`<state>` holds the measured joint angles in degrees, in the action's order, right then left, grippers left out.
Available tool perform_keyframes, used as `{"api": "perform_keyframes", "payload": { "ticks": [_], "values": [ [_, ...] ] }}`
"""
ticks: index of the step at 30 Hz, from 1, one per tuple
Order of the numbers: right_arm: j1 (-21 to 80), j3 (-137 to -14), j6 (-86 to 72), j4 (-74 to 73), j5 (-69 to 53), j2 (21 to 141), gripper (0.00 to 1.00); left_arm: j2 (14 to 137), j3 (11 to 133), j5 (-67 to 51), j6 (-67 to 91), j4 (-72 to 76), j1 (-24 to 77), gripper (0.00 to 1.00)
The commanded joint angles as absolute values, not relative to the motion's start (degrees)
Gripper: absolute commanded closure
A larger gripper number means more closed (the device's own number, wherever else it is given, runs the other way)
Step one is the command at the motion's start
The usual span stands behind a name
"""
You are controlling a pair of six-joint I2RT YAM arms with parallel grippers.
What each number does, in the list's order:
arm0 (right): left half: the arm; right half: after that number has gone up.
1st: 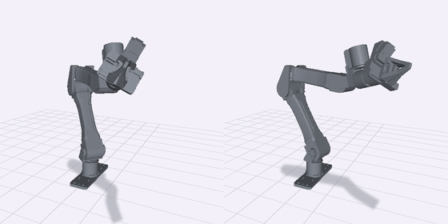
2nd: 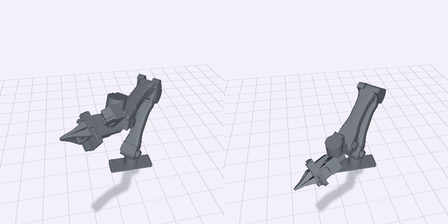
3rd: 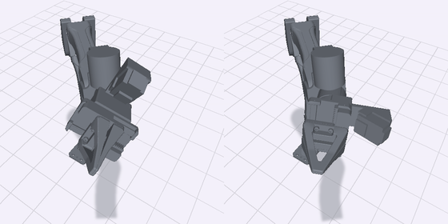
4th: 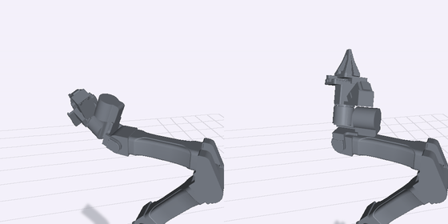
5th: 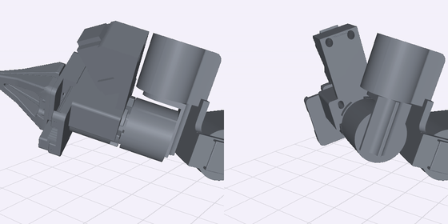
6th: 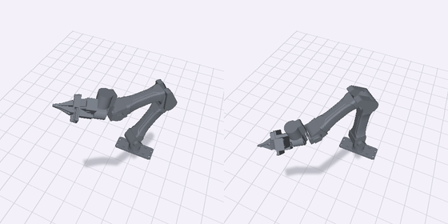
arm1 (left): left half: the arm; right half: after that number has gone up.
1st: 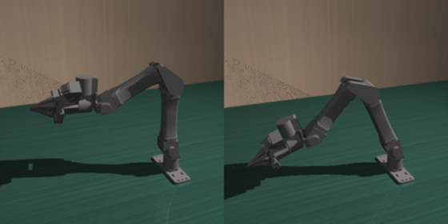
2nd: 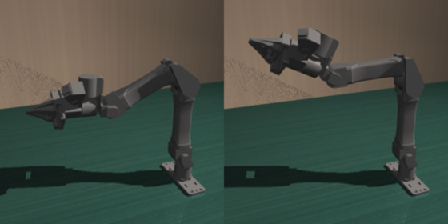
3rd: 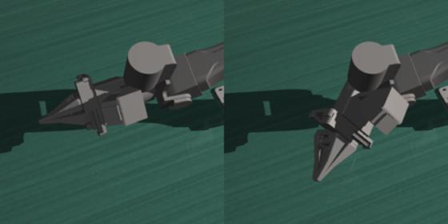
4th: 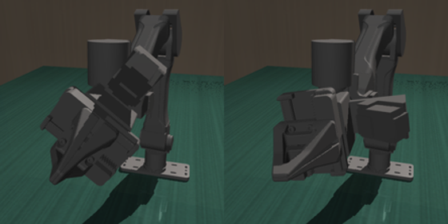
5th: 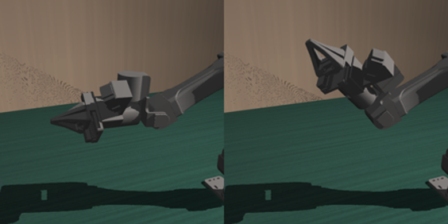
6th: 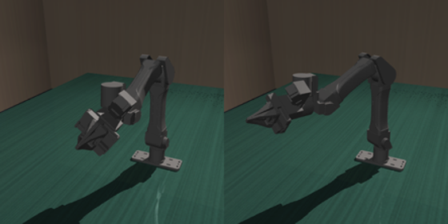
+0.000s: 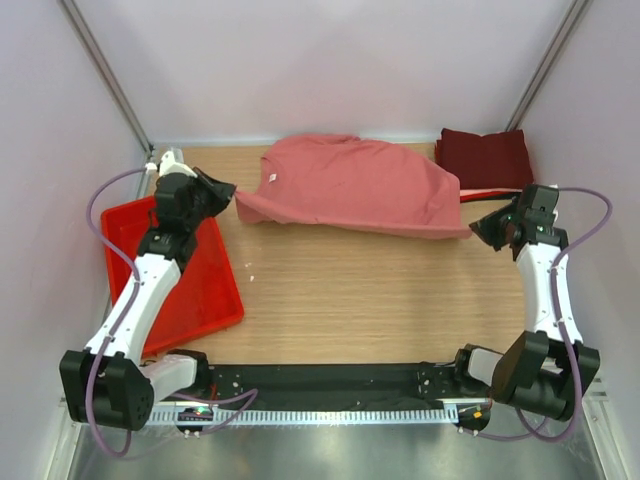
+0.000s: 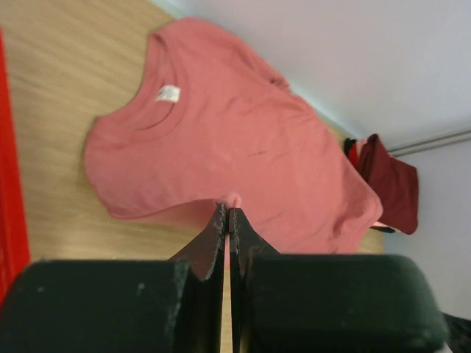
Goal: Fold and stack the t-shirts
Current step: Flatten the tshirt out
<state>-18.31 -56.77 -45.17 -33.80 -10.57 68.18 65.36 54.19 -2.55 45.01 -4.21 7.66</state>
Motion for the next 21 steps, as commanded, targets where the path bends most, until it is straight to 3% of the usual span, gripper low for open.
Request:
{"api": "perform_keyframes", "payload": {
  "ticks": [1, 9, 21],
  "values": [
    [-17.8, -53.4, -43.7, -39.1, -5.7, 64.1, 0.99, 62.4, 54.7, 2.6, 45.8, -12.7, 7.9, 1.0],
    [-17.7, -52.6, -41.7, -49.6, 5.9, 54.9, 0.99, 60.0, 58.0, 7.4, 42.9, -21.8, 10.8, 1.0],
    [-17.8, -51.0, -41.8, -59.1, 10.5, 45.4, 0.99, 55.8, 60.6, 12.7, 38.6, -31.5, 14.6, 1.0]
  ]
}}
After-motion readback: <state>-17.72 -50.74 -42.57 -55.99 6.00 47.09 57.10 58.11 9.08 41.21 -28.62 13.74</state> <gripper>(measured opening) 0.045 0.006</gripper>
